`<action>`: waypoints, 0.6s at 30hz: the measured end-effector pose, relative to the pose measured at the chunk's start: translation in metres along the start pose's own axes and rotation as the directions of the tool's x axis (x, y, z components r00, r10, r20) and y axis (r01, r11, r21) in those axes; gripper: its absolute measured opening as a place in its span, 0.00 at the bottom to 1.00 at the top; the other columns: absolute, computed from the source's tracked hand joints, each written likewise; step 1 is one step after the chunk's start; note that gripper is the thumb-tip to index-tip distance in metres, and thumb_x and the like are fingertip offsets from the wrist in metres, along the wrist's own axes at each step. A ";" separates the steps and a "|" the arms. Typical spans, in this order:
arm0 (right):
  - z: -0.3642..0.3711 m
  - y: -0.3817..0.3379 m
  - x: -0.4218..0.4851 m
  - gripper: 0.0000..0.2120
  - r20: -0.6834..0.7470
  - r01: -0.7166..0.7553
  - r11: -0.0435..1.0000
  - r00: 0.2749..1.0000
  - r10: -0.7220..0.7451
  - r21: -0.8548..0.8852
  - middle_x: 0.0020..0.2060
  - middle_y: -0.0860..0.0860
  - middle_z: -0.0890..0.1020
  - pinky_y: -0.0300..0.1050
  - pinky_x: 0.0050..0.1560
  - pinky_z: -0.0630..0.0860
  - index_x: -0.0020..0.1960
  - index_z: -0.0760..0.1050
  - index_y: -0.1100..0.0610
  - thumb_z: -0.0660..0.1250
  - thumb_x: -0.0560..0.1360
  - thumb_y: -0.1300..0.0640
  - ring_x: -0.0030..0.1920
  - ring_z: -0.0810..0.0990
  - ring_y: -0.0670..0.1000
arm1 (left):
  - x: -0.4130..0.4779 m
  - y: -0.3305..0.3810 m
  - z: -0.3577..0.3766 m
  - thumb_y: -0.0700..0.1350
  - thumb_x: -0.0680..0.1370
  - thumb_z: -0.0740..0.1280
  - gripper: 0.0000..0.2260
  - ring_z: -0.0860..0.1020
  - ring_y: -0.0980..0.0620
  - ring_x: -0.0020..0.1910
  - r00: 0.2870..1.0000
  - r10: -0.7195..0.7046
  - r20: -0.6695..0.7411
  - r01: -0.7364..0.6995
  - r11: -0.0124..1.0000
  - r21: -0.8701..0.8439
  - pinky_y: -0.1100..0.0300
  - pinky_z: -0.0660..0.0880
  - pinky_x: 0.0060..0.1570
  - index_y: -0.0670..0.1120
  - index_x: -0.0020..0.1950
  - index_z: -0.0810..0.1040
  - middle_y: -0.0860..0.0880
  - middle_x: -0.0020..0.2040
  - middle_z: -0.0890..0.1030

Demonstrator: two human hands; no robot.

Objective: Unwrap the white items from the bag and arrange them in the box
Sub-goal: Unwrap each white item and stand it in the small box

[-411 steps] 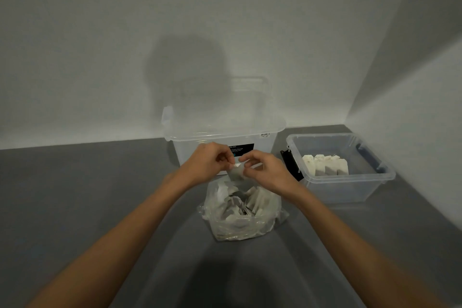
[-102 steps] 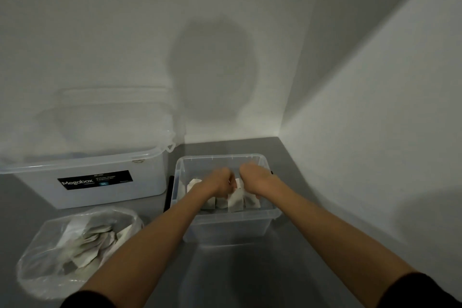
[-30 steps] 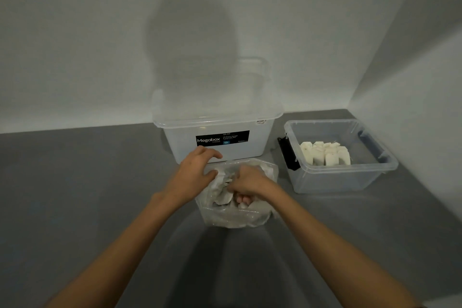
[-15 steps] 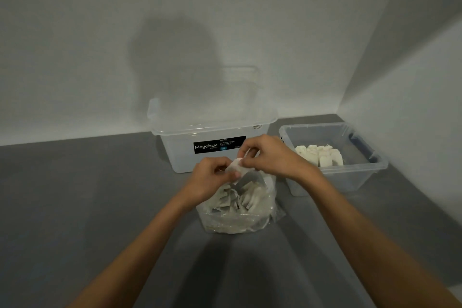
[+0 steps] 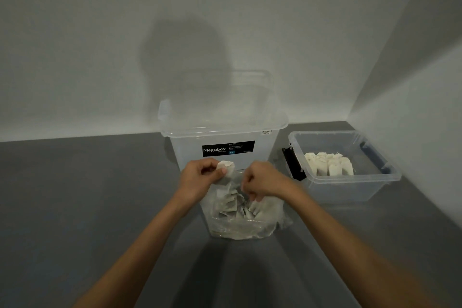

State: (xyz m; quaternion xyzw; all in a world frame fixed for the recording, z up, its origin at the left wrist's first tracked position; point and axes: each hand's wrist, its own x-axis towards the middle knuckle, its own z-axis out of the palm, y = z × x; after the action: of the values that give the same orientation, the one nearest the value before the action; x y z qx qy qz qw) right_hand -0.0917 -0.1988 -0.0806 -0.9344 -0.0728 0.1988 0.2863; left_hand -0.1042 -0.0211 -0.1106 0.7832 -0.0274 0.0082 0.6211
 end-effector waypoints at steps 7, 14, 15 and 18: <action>0.055 0.010 0.026 0.05 0.008 -0.161 0.987 0.987 0.161 0.028 0.33 0.59 0.81 0.40 0.23 0.76 0.49 0.77 0.64 0.62 0.77 0.65 0.24 0.77 0.52 | -0.009 0.000 -0.001 0.41 0.77 0.68 0.05 0.77 0.60 0.34 1.000 -0.002 -0.031 0.004 0.999 0.041 0.73 0.71 0.33 0.41 0.48 0.82 0.48 0.38 0.80; 0.068 0.011 0.033 0.11 -0.102 -0.198 0.948 0.968 0.229 0.248 0.26 0.54 0.76 0.37 0.19 0.67 0.35 0.74 0.60 0.66 0.76 0.58 0.21 0.72 0.50 | -0.010 0.000 -0.001 0.43 0.77 0.68 0.05 0.77 0.61 0.34 1.000 0.002 -0.025 -0.001 0.998 0.055 0.72 0.72 0.34 0.42 0.46 0.82 0.45 0.39 0.82; 0.068 0.012 0.034 0.11 -0.116 -0.203 0.944 0.964 0.239 0.260 0.26 0.55 0.77 0.39 0.21 0.68 0.35 0.74 0.60 0.67 0.75 0.58 0.21 0.73 0.51 | -0.011 0.000 -0.001 0.43 0.76 0.69 0.05 0.78 0.60 0.34 1.000 0.004 -0.024 -0.003 0.998 0.059 0.72 0.72 0.34 0.43 0.46 0.82 0.45 0.40 0.82; 0.066 0.012 0.035 0.09 -0.144 -0.217 0.940 0.955 0.261 0.262 0.27 0.56 0.77 0.41 0.21 0.69 0.35 0.75 0.61 0.66 0.73 0.62 0.21 0.72 0.52 | -0.010 0.003 0.000 0.41 0.76 0.69 0.04 0.79 0.61 0.33 1.000 0.003 -0.023 -0.001 0.998 0.068 0.72 0.71 0.33 0.43 0.49 0.82 0.45 0.40 0.83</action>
State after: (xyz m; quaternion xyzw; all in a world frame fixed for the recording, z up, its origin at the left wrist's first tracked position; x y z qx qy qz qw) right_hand -0.0870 -0.1669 -0.1492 -0.9080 0.0920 0.1563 0.3777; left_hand -0.1146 -0.0211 -0.1080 0.8038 -0.0206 0.0187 0.5942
